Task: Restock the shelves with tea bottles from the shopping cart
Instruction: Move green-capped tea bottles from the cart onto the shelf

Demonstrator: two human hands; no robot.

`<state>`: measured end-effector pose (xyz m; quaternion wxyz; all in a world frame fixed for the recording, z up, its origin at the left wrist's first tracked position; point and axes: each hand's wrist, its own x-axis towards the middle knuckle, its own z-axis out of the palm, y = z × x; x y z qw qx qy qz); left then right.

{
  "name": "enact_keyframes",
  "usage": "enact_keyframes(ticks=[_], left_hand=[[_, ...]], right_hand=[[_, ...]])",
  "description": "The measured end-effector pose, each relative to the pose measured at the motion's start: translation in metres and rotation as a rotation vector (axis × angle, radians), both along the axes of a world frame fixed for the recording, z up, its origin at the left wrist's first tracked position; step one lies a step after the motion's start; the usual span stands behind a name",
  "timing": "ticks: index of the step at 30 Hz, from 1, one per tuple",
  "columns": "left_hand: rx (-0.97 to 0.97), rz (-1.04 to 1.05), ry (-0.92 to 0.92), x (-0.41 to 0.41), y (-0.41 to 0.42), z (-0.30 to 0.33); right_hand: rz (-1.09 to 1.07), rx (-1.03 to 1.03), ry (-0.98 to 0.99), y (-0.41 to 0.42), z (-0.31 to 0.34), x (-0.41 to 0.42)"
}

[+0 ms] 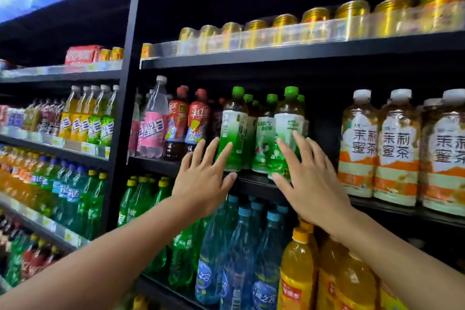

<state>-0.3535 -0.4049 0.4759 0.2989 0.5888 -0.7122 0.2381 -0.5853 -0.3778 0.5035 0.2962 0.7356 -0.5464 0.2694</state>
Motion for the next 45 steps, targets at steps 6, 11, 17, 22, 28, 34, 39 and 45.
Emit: enact_keyframes(ticks=[6, 11, 17, 22, 28, 34, 39, 45], left_hand=[[-0.177, -0.171, 0.131, 0.001, -0.049, 0.023], [-0.255, -0.547, 0.529, -0.003, -0.092, 0.048], [-0.166, -0.831, 0.717, 0.006, -0.122, 0.044], [-0.168, -0.903, 0.76, 0.007, -0.122, 0.043], [-0.168, -0.912, 0.771, 0.012, -0.11, 0.042], [-0.045, -0.952, 0.843, 0.016, -0.099, 0.043], [0.063, -0.992, 0.895, 0.018, -0.099, 0.044], [0.082, -1.016, 0.902, 0.018, -0.1, 0.044]], right_hand=[[-0.007, -0.028, -0.046, -0.001, -0.003, 0.002], [0.156, -0.122, -0.419, -0.021, 0.015, 0.017], [0.177, -0.19, -0.726, -0.047, 0.033, 0.033], [0.152, -0.19, -0.76, -0.05, 0.034, 0.031], [0.204, -0.198, -0.83, -0.044, 0.031, 0.034], [0.271, -0.152, -0.95, -0.048, 0.033, 0.031], [0.378, -0.095, -1.118, -0.05, 0.032, 0.024], [0.401, -0.058, -1.176, -0.048, 0.03, 0.023]])
